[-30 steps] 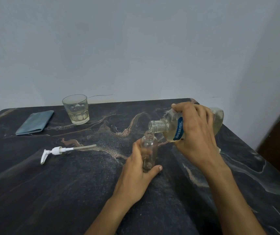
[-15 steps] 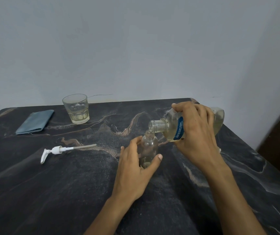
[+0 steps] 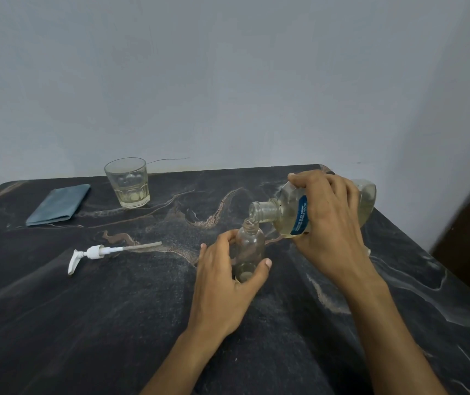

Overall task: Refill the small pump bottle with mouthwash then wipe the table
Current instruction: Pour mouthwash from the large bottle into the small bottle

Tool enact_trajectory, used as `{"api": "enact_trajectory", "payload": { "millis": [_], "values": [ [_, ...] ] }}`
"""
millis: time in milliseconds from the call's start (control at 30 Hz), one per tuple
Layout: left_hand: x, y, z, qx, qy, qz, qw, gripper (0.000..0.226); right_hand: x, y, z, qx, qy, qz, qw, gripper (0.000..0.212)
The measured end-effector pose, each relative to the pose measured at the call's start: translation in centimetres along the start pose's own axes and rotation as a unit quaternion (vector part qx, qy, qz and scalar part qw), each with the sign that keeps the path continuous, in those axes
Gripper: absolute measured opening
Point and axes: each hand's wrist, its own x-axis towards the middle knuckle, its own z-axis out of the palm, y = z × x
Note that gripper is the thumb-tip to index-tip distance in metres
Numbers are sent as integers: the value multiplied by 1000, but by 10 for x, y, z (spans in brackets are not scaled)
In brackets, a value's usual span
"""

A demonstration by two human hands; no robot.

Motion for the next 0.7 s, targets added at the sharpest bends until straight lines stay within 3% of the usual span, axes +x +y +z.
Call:
{"api": "enact_trajectory", "payload": {
  "millis": [700],
  "values": [
    [0, 2, 0, -17, 8, 10, 1000, 42, 1, 1, 0, -5, -22, 8, 1000, 88]
  ]
}}
